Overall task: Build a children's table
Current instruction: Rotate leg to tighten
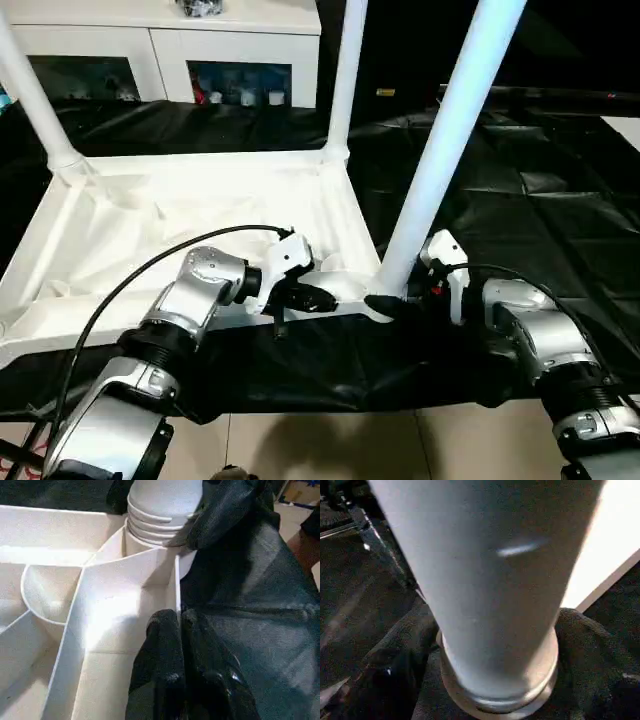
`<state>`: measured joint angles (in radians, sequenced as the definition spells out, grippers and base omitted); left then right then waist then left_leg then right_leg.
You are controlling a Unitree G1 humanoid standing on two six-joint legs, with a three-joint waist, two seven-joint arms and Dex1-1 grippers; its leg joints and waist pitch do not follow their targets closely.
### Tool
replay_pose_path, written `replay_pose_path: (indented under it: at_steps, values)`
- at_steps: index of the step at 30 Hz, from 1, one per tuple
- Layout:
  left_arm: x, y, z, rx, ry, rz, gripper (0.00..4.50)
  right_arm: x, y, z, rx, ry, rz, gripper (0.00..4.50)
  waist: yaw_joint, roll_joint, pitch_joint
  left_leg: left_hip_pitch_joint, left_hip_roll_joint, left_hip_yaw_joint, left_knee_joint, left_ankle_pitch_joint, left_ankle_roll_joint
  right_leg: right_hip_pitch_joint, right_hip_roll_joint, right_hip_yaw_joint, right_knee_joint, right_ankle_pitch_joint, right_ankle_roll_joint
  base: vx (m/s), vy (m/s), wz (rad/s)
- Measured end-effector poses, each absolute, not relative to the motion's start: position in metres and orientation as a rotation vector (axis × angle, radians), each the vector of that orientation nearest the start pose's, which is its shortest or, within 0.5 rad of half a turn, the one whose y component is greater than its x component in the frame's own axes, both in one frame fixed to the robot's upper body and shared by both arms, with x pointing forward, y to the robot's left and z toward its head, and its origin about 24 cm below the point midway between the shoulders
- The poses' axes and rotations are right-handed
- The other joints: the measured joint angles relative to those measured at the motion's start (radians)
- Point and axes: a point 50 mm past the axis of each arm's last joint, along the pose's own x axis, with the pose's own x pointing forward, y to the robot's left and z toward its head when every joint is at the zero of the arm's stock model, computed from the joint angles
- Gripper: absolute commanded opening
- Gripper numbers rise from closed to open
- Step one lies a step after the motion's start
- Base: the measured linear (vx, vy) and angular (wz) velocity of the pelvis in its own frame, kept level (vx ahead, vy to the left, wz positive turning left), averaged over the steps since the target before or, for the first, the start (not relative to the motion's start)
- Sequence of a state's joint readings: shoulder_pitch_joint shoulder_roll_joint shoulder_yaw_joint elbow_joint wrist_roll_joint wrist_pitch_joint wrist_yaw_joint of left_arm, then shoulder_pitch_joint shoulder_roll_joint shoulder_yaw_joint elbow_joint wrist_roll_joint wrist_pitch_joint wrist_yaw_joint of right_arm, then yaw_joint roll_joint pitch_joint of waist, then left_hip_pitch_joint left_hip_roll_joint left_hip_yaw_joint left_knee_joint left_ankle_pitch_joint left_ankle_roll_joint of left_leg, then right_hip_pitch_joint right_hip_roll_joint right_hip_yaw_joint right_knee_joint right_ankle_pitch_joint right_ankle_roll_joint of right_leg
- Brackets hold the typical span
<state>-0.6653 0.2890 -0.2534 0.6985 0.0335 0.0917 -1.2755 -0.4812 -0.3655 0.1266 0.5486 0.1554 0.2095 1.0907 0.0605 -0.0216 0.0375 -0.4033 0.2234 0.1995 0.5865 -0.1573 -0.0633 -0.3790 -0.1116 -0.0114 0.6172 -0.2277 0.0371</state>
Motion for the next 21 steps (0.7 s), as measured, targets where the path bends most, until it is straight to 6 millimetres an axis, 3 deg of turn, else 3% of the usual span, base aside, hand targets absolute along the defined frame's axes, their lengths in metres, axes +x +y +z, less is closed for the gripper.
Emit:
replay_pose_path:
  at_steps: [7, 14, 21]
  values:
    - [0.321, 0.123, 0.057, 0.346, 0.456, -1.47, 0.0, 0.301, -0.157, 0.044, -0.071, 0.429, 1.166, 2.99, 0.005, -0.001, 0.0, -0.001, 0.0, 0.001, 0.0, 0.0, 0.0, -0.001, 0.0, 0.0, -0.001, 0.0, 0.0, 0.0, 0.0, 0.0]
    - [0.321, 0.121, 0.055, 0.334, 0.456, -1.463, 0.0, 0.298, -0.155, 0.041, -0.051, 0.427, 1.156, 2.83, 0.009, -0.002, 0.0, 0.0, 0.0, 0.001, 0.001, 0.0, 0.0, 0.0, -0.001, 0.0, -0.001, 0.0, 0.0, 0.0, 0.0, 0.0]
    - [0.331, 0.112, 0.051, 0.296, 0.45, -1.284, 0.0, 0.318, -0.141, 0.032, 0.008, 0.368, 0.854, 2.81, -0.016, -0.004, -0.002, 0.002, 0.0, -0.001, 0.0, 0.001, -0.002, -0.001, -0.001, 0.0, -0.001, 0.006, -0.003, 0.0, 0.0, 0.0]
